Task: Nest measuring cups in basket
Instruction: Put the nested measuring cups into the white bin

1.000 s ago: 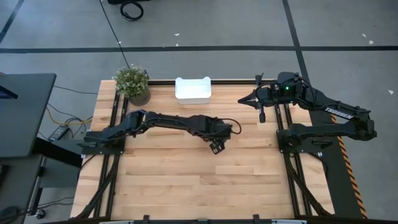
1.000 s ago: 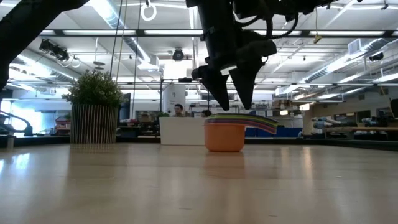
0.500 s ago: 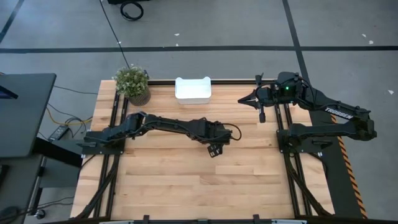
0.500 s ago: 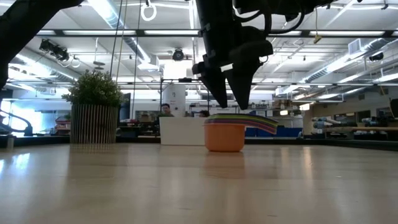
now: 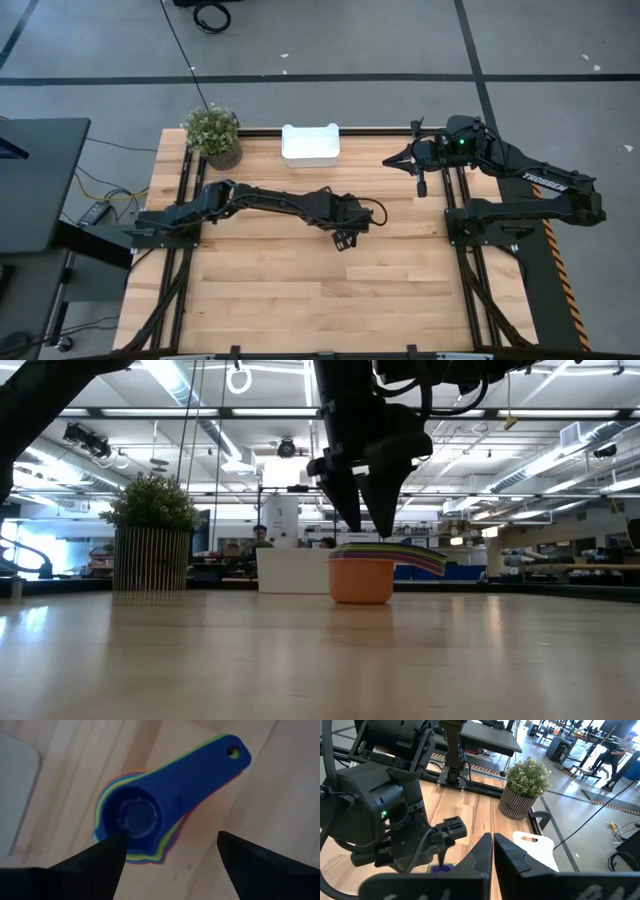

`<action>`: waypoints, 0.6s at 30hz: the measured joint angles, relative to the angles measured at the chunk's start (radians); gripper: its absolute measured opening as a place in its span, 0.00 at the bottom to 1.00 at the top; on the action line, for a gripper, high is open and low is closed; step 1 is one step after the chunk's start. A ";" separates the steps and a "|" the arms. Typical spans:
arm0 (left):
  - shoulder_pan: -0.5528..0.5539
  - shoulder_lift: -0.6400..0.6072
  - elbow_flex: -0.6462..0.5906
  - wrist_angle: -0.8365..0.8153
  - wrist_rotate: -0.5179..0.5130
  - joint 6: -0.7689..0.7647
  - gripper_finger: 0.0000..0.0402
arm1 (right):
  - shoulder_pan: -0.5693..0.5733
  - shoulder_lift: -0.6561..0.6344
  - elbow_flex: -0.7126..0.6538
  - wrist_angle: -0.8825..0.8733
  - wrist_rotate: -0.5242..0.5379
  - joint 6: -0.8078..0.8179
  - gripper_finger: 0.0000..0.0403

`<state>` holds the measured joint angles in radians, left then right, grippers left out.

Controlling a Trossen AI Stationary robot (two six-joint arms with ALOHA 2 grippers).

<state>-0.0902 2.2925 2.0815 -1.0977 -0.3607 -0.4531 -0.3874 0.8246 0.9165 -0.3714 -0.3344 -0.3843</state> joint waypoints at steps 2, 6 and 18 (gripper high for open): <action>-0.001 0.000 0.000 0.000 -0.016 -0.001 0.79 | 0.000 0.000 0.000 0.000 0.000 0.000 0.06; -0.007 0.000 0.000 0.000 -0.026 0.001 0.79 | 0.000 0.000 0.000 0.000 0.000 0.000 0.06; -0.009 0.000 0.000 0.009 -0.084 0.004 0.79 | 0.000 0.000 0.000 0.000 0.000 0.000 0.06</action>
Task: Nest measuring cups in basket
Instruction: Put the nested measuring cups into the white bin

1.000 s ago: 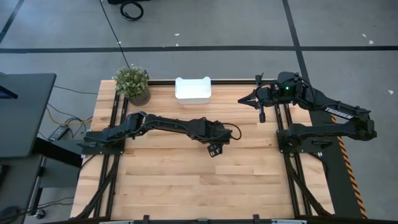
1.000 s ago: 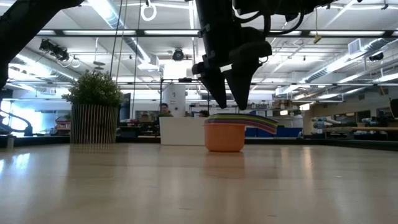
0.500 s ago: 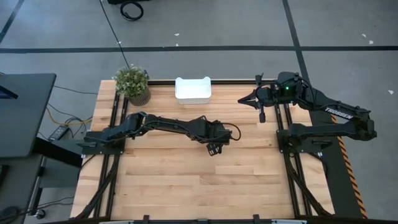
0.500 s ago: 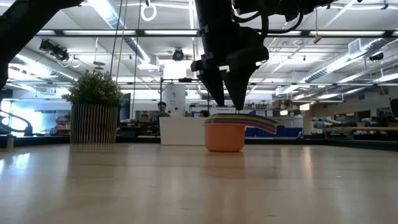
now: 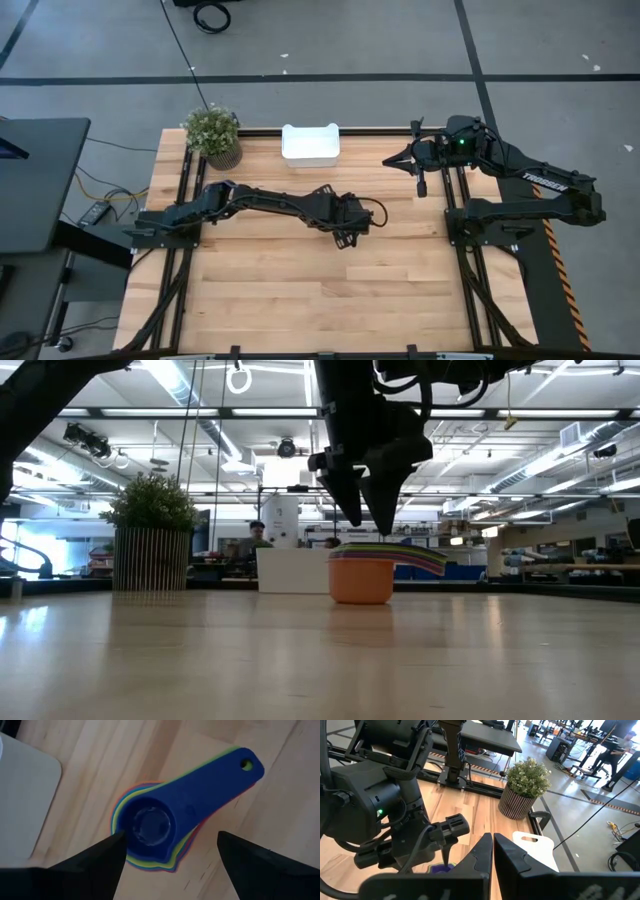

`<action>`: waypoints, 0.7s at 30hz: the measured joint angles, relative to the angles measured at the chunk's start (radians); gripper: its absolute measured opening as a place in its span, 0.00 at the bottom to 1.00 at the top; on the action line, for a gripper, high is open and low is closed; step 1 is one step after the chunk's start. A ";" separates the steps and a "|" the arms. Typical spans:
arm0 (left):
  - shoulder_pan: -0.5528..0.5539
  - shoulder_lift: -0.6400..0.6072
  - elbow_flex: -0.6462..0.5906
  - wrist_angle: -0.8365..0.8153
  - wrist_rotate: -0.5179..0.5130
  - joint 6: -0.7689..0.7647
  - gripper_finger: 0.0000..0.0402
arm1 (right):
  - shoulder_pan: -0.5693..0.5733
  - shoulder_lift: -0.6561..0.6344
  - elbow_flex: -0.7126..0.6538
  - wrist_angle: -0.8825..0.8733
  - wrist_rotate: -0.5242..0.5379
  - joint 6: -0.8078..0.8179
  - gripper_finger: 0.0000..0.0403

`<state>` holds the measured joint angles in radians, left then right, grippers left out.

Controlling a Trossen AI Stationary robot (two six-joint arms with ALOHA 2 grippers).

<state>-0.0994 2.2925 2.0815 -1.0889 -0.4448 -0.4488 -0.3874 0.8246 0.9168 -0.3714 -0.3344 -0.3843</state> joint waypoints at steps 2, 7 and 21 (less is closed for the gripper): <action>0.000 0.000 0.000 0.000 0.000 -0.004 0.79 | 0.000 0.000 0.000 0.000 0.000 0.000 0.06; -0.001 -0.001 0.000 0.023 0.001 -0.010 0.79 | 0.000 0.000 0.000 0.000 0.000 0.000 0.06; 0.000 -0.002 0.000 0.043 0.046 -0.069 0.79 | 0.000 0.000 0.000 0.000 0.000 0.000 0.06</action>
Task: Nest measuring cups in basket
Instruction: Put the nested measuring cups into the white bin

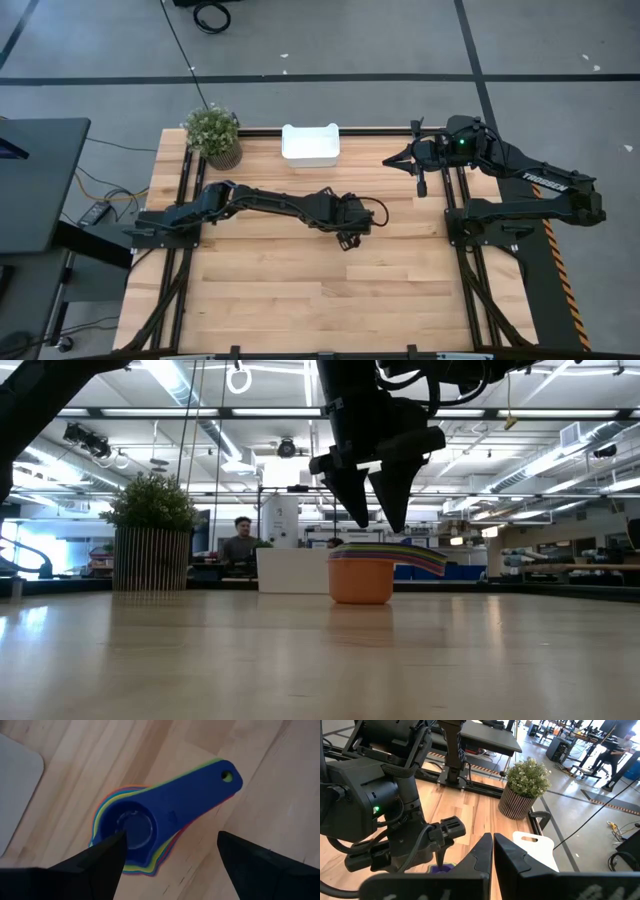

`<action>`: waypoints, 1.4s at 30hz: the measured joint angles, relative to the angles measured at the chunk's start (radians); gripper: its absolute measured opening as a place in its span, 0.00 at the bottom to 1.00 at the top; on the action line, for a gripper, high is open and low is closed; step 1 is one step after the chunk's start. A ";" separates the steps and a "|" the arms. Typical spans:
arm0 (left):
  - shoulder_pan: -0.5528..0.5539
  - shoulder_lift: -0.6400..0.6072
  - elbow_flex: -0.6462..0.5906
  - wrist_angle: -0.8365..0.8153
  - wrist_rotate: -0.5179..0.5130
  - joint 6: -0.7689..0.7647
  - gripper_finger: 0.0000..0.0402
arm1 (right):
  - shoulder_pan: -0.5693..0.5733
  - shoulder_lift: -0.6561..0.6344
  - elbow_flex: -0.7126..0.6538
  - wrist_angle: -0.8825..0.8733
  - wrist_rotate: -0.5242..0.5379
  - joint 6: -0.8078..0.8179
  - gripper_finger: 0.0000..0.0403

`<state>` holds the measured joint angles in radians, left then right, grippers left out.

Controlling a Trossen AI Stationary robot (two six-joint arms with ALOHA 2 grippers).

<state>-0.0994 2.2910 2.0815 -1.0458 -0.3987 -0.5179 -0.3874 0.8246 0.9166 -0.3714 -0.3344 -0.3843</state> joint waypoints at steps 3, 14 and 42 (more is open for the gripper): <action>0.000 0.000 0.000 0.013 0.000 0.000 0.79 | 0.000 0.000 0.000 0.000 0.000 0.000 0.06; 0.000 0.000 0.000 0.026 -0.007 0.014 0.79 | 0.000 0.000 0.000 0.000 0.000 0.000 0.06; 0.002 0.000 0.000 0.024 -0.007 0.018 0.79 | 0.000 0.078 0.000 -0.164 -0.209 0.172 0.06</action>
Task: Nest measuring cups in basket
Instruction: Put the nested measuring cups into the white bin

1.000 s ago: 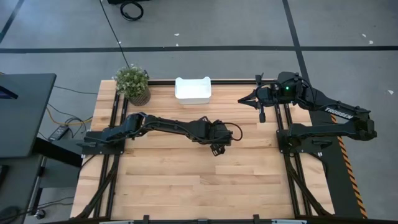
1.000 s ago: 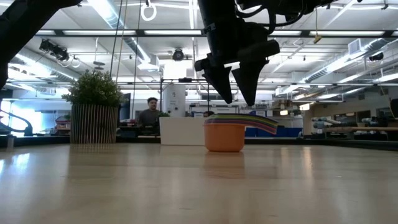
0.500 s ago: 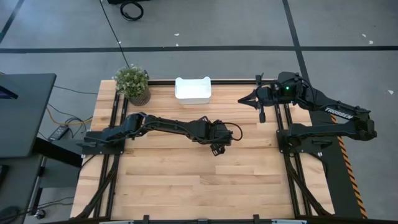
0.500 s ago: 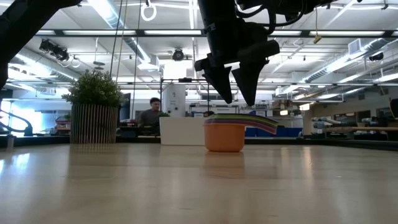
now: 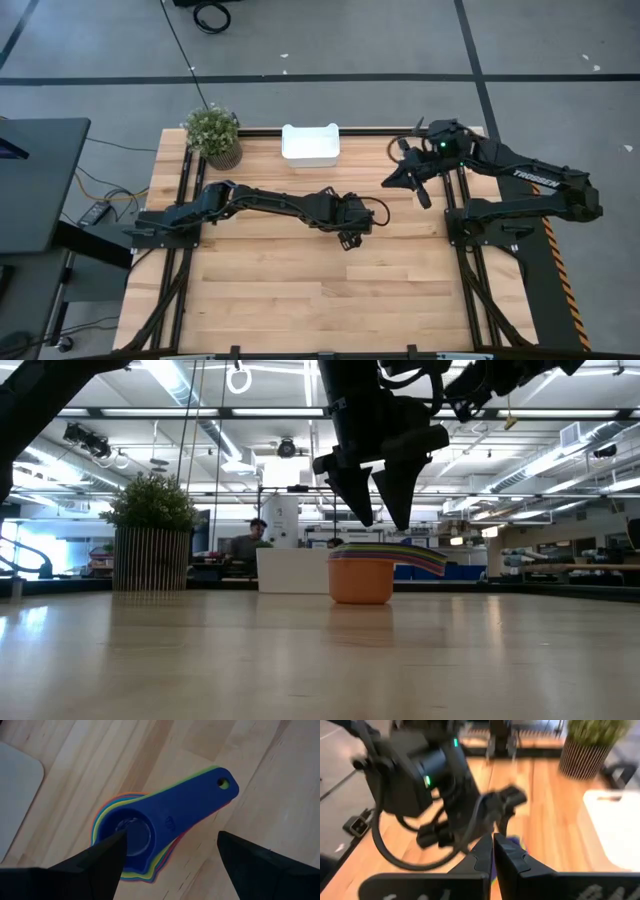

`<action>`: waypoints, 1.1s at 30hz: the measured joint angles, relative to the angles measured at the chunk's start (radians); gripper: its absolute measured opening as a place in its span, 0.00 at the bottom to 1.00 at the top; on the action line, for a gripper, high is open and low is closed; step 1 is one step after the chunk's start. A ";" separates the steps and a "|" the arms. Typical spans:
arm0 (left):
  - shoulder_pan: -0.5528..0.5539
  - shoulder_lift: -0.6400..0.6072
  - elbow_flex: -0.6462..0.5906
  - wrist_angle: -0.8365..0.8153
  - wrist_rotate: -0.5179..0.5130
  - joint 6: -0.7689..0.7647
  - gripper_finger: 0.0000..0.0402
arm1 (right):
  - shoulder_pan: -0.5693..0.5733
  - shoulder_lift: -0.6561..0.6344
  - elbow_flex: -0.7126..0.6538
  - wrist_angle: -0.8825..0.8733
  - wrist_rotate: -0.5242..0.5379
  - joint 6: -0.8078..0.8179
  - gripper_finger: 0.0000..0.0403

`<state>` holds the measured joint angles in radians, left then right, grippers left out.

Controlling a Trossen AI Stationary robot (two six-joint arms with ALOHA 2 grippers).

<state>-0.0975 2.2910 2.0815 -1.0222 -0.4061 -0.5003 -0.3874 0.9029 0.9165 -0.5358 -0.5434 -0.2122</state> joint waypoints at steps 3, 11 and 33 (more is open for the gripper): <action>0.001 0.000 0.000 -0.001 0.000 0.000 0.79 | 0.000 0.028 0.000 -0.042 0.000 -0.003 0.06; 0.006 0.000 0.000 0.001 -0.001 -0.005 0.79 | 0.000 0.073 0.000 -0.088 0.000 -0.007 0.06; 0.013 0.000 0.000 0.227 0.004 -0.009 0.79 | 0.000 0.077 0.000 -0.089 0.000 -0.007 0.06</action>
<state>-0.0850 2.2910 2.0811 -0.7947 -0.4021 -0.5096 -0.3874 0.9802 0.9165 -0.6244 -0.5435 -0.2195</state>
